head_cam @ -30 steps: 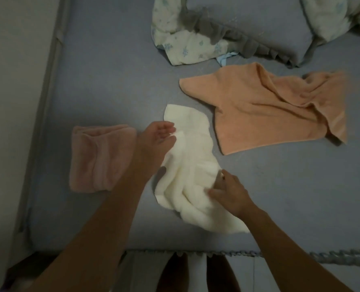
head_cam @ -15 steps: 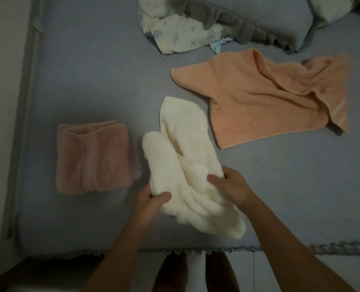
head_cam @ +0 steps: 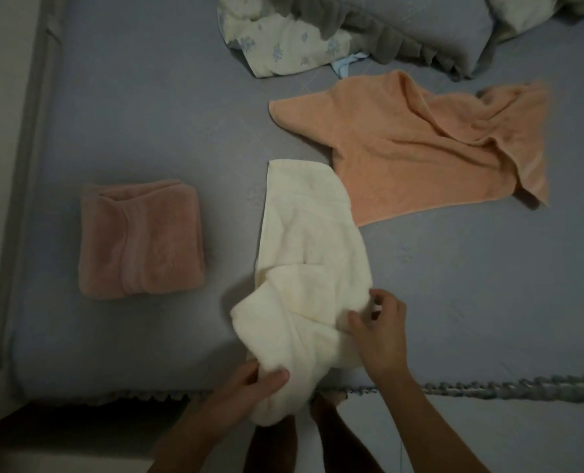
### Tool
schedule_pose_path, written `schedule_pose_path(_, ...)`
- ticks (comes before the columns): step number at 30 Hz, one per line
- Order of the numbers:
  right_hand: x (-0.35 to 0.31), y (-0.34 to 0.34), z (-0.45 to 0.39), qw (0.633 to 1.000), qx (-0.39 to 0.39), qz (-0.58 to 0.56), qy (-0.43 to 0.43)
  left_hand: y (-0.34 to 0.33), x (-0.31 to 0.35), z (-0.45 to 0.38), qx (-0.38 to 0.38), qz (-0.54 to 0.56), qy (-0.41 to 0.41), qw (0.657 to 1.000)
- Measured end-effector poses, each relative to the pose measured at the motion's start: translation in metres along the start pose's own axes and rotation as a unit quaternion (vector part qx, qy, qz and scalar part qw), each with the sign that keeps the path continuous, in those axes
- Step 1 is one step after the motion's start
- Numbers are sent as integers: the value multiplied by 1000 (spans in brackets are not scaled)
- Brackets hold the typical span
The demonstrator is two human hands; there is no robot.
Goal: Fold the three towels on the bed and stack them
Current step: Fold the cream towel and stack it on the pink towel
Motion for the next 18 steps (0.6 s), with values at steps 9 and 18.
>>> schedule_pose_path(9, -12, -10, -30, 902, -96, -357, -225, 19, 54, 6, 122, 103, -146, 976)
schedule_pose_path(18, -75, -35, -4, 972, -132, -23, 193, -18, 136, -39, 343, -272, -275, 856)
Point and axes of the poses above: each hand's wrist, its own z-axis away from the middle knuckle, its own y-axis out of the back of the hand, x = y × z, the point moved 6 cm from there along -z, towards the middle knuckle, and after that the axes turned 2 degrees about y, right-handed, at the moved point
